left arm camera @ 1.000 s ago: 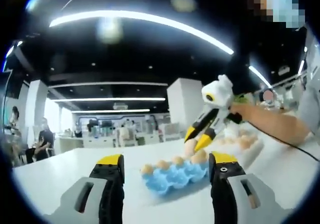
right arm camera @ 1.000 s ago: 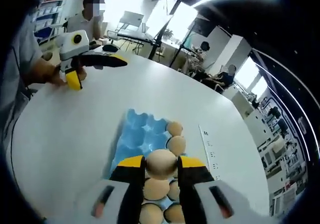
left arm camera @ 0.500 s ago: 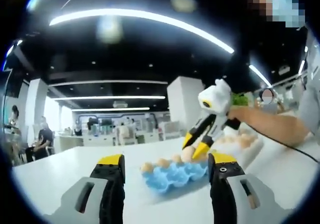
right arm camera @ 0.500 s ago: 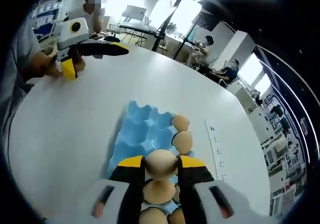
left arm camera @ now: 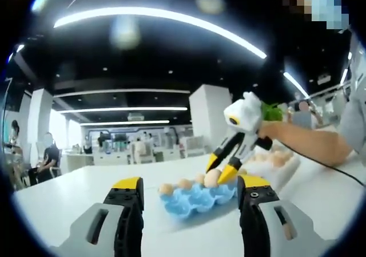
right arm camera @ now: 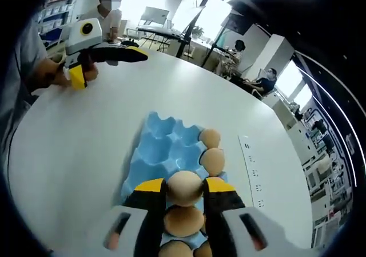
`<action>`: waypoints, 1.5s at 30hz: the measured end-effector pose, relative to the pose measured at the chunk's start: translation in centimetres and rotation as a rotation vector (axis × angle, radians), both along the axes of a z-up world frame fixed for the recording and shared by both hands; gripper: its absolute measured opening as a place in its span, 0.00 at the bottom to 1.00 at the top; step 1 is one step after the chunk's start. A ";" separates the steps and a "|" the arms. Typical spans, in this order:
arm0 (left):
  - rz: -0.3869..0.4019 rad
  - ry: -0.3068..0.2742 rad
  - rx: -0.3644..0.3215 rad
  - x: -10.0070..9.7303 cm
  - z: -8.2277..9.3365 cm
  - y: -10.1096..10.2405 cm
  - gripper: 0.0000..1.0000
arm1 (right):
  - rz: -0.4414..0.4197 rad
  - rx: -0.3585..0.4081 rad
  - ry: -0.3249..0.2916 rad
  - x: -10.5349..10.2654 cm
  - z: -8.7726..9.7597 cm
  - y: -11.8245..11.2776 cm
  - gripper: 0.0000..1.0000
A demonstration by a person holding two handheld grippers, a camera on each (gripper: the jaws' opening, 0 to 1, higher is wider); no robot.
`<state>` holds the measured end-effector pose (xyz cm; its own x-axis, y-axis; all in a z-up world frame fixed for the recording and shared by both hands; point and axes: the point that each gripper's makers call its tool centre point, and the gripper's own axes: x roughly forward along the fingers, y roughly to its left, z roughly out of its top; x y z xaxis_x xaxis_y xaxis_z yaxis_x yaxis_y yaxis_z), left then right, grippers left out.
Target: Pick up the eggs on the table and place them into the egg tray on the table
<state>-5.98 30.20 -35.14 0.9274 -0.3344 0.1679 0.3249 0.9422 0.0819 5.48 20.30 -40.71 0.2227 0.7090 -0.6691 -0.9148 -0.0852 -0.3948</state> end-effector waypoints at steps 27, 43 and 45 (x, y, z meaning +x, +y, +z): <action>-0.018 0.025 0.006 0.0 -0.5 -0.6 0.67 | 0.008 -0.023 0.004 -0.2 -0.3 -0.5 0.28; -0.094 0.149 0.095 0.3 -3.1 -1.9 0.57 | -0.005 -0.001 -0.002 0.1 0.8 -1.0 0.29; -0.115 0.152 0.078 0.3 -3.0 -2.1 0.57 | -0.009 0.004 -0.005 0.2 1.0 -1.1 0.29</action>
<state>-5.70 28.11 -38.18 0.8952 -0.4457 -0.0016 0.4438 0.8911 0.0950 5.63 19.15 -39.71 0.2325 0.7100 -0.6647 -0.9133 -0.0755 -0.4002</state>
